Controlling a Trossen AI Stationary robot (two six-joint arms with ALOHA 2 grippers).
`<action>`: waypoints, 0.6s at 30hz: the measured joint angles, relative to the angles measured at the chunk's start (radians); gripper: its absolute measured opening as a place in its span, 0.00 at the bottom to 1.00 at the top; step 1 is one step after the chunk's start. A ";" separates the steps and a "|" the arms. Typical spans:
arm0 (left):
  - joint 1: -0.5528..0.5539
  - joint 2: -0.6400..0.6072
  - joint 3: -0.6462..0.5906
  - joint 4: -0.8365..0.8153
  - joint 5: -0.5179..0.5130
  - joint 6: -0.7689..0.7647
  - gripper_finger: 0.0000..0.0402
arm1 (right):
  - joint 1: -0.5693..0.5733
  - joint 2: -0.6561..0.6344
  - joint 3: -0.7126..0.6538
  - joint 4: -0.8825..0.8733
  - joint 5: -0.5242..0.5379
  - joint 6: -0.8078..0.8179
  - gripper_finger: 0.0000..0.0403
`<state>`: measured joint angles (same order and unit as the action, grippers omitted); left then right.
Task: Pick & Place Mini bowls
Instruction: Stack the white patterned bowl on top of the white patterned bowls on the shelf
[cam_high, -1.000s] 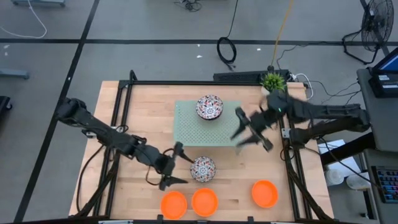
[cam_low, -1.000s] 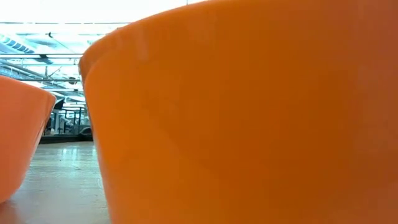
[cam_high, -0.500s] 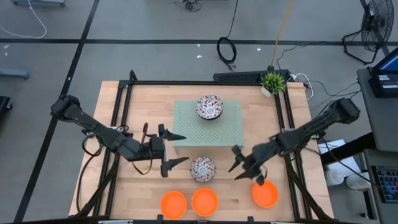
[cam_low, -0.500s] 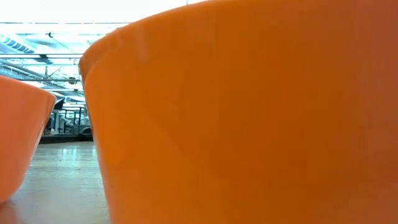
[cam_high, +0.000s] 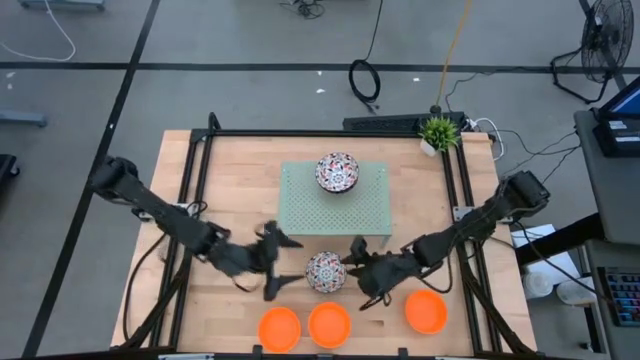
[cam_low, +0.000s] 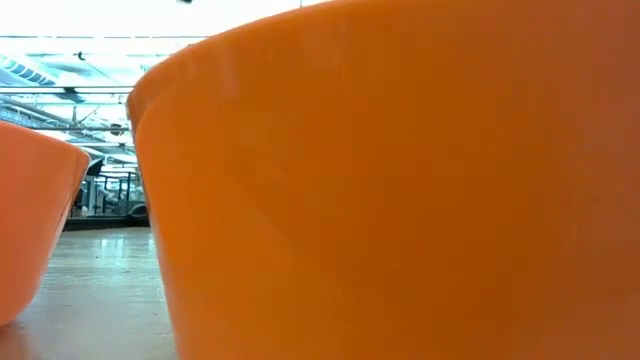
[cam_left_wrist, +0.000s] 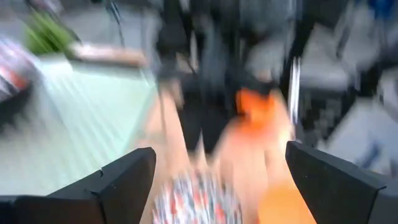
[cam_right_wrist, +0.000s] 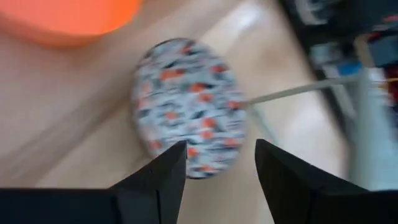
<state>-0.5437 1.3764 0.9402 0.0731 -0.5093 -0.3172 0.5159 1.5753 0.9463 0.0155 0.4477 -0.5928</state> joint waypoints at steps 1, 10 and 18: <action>0.002 0.028 0.000 -0.002 0.027 -0.017 0.90 | 0.009 -0.013 0.007 0.002 0.039 -0.004 0.45; 0.075 0.190 0.002 -0.068 0.072 -0.503 0.88 | 0.101 -0.256 0.020 0.010 0.209 0.060 0.45; 0.107 0.194 0.002 -0.307 0.143 -0.842 0.83 | 0.142 -0.430 -0.017 0.005 0.207 0.117 0.45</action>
<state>-0.4363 1.5700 0.9421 -0.2335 -0.3668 -1.1589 0.6577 1.1448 0.9297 0.0203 0.6545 -0.4762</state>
